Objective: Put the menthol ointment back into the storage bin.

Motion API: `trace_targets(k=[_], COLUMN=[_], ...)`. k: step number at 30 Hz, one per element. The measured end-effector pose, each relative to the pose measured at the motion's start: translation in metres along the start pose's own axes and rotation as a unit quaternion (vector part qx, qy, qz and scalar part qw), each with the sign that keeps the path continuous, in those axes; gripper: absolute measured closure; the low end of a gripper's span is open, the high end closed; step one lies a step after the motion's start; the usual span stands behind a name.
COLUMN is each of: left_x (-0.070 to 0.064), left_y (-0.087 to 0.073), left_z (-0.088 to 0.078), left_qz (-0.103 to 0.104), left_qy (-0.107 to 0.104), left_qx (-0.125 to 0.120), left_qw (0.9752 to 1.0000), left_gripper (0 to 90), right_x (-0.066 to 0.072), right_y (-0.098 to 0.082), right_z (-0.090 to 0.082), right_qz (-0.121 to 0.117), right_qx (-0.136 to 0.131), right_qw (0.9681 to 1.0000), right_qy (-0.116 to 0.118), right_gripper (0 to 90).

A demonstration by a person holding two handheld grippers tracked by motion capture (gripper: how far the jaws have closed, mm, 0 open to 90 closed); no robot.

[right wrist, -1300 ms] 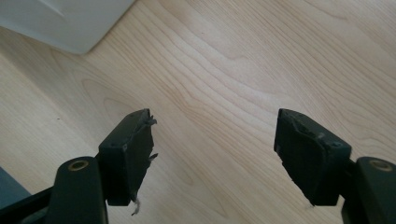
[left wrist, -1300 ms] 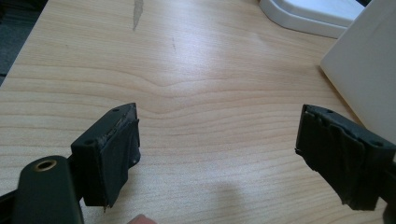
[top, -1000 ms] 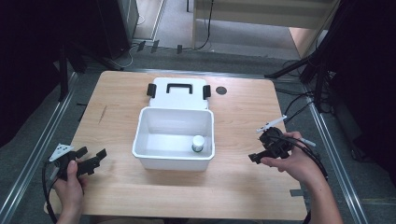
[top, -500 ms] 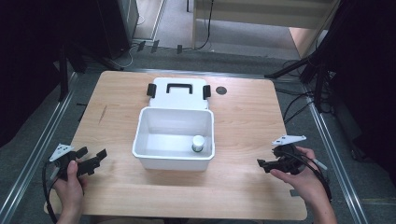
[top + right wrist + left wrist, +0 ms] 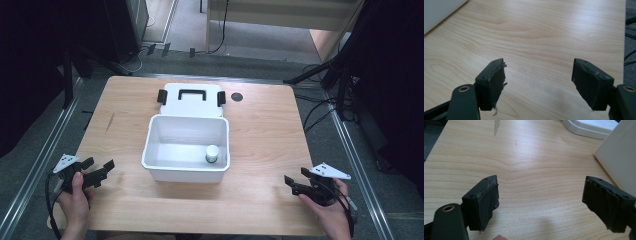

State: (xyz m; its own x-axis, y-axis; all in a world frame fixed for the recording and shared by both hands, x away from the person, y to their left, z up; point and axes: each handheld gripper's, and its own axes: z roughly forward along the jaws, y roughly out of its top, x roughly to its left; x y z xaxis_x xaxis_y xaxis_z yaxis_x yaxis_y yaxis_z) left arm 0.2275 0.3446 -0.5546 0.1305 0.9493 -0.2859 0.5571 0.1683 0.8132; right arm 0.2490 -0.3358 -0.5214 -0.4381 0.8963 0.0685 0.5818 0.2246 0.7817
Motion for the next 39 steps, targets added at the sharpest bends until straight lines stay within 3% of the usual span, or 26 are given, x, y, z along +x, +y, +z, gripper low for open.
trace_targets(k=[6, 8, 11, 14, 16, 19, 24, 27, 39], left_x=[0.0, 0.0, -0.001, -0.001, -0.001, -0.002, -0.001, -0.001, -0.002], left_y=[0.0, 0.0, 0.0, 0.0, 0.0, 0.0, 0.0, 0.0, 0.0], left_z=[0.0, 0.0, 0.0, 0.0, 0.001, 0.001, 0.001, 0.001, 0.001], left_qz=[0.003, 0.005, 0.005, 0.006, 0.005, 0.007, 0.006, 0.006, 0.008], left_qy=[0.0, 0.001, 0.002, 0.002, 0.001, 0.002, 0.001, 0.0, 0.002], left_qx=[0.001, 0.002, 0.001, 0.002, 0.002, 0.003, 0.003, 0.002, 0.005], left_qw=[1.0, 1.0, 1.0, 1.0, 1.0, 1.0, 1.0, 1.0, 1.0], left_gripper=[14.3, 14.3, 14.4, 14.3, 14.4, 14.4, 14.4, 14.4, 14.4], right_x=[-0.008, -0.01, -0.012, -0.007, -0.007, -0.005, 0.001, 0.004, -0.002], right_y=[-0.026, -0.034, -0.039, -0.043, -0.044, -0.044, -0.041, -0.04, -0.041], right_z=[-0.005, -0.006, -0.011, -0.017, -0.016, -0.016, -0.01, -0.008, -0.008], right_qz=[0.047, 0.066, 0.097, 0.114, 0.12, 0.114, 0.091, 0.08, 0.107], right_qx=[-0.062, -0.093, -0.12, -0.133, -0.118, -0.116, -0.08, -0.07, -0.056], right_qw=[0.997, 0.9931, 0.9869, 0.9808, 0.9816, 0.9819, 0.9878, 0.9887, 0.9892], right_qy=[-0.006, -0.026, -0.045, -0.085, -0.09, -0.097, -0.098, -0.106, -0.083], right_gripper=[26.8, 27.2, 25.6, 23.0, 16.6, 15.7, 15.2, 15.8, 17.1])
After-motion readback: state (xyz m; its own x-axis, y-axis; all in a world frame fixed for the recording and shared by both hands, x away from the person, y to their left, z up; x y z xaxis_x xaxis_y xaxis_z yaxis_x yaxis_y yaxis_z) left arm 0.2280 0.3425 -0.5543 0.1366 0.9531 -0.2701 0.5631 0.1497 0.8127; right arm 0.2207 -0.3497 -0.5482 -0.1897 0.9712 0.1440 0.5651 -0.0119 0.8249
